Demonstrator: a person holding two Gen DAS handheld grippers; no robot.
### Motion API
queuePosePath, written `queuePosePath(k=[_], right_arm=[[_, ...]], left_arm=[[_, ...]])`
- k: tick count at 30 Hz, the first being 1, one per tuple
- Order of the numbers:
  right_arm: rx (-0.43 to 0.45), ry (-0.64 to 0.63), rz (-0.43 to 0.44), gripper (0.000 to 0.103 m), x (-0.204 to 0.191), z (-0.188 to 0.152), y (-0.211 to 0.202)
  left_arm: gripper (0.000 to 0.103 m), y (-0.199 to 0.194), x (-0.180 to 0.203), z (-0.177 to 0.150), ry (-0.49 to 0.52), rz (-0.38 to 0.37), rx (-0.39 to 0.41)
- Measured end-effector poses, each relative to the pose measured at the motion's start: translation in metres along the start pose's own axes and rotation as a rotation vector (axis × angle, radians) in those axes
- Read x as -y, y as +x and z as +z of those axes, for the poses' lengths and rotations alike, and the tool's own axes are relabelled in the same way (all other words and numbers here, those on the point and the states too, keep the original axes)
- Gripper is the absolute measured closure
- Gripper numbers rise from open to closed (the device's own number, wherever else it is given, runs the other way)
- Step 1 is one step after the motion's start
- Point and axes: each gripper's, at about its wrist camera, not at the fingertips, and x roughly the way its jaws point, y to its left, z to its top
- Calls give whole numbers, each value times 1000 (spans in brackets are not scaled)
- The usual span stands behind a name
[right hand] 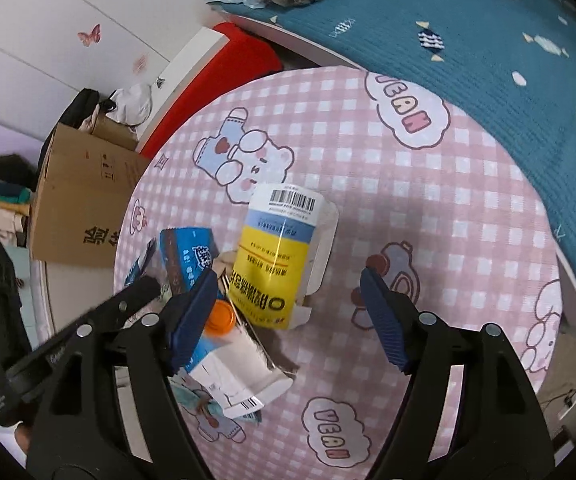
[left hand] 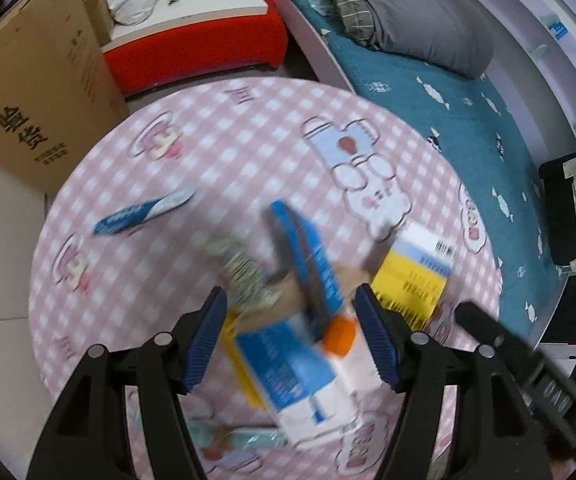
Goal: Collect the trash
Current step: 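Grasp the blue strip with the left gripper while the right gripper grasps the white-yellow carton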
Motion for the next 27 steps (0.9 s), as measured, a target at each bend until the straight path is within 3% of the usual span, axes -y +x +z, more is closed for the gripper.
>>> queuePosePath(k=[3,5,7,9,13,19,20,22,27], right_arm=[[-14,21,10,29,3,4,8],[-24,31,13,28,2,6,13],[-35,39,16,28,3,9,19],[-47,47,15,26,1,11,25],[-73,41,1,26,-4,14,40],[-119,56,-16,26,-7,15,62],[-118,56,-10,29,-7,16,63],[-113,29,-4,53,-10,19,63],[-80,-29,-1,58,-21,21,49]], left_arm=[[41,14,7,11,-4,-12,-18],[55,24,11,16,0,-24,-43],[100,33,13,18,-5,-55,-73],[100,36,11,18,-20,-92,-88],[100,18,8,16,-8,-106,-35],[100,-13,-9,16,-31,-87,34],[100,-17,-14,16,-36,-83,37],[100,-22,-21,16,-54,-82,45],[100,-38,-44,10,-107,-98,69]])
